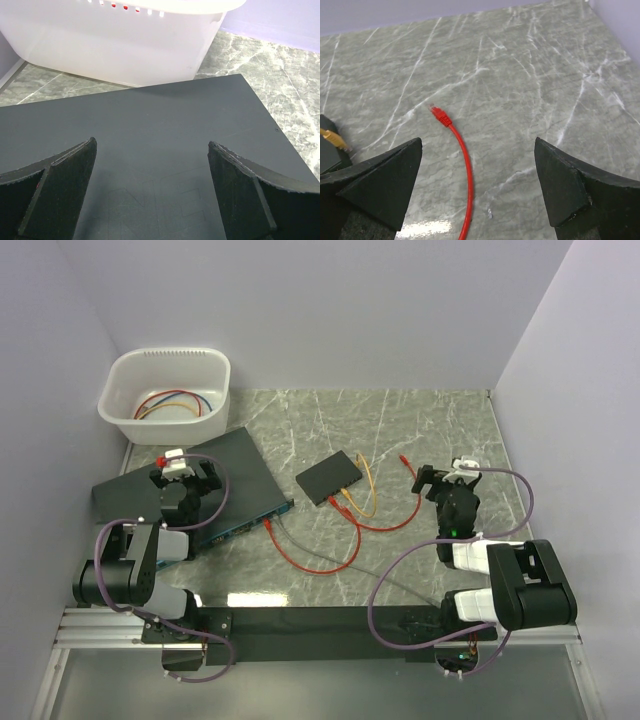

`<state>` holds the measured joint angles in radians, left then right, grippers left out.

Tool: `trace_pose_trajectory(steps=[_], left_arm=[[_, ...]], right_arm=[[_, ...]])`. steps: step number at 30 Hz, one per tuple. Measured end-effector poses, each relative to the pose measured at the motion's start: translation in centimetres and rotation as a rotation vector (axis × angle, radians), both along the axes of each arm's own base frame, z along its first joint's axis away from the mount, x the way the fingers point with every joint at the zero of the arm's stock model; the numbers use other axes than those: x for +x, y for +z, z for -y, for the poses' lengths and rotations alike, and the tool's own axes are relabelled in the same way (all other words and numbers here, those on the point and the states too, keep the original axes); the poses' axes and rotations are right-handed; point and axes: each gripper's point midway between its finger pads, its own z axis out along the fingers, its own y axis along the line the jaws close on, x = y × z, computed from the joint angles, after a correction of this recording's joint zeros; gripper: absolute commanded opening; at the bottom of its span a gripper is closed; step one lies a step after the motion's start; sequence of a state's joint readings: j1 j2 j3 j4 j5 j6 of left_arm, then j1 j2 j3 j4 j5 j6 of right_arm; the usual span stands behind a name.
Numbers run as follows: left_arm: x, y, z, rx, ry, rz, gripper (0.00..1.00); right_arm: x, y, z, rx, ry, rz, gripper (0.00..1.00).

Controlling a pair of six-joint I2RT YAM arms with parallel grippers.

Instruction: Insert the plug into the switch port

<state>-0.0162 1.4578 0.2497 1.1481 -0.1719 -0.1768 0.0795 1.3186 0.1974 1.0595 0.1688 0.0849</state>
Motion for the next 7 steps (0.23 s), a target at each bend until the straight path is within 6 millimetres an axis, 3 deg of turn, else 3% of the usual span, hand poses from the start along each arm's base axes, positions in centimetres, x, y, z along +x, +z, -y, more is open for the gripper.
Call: trace_pose_trajectory(steps=[7], left_arm=[[0.0, 0.0, 0.0, 0.0, 0.0, 0.0, 0.99]], right_arm=[[0.21, 0.14, -0.67, -0.002, 0.046, 0.001, 1.0]])
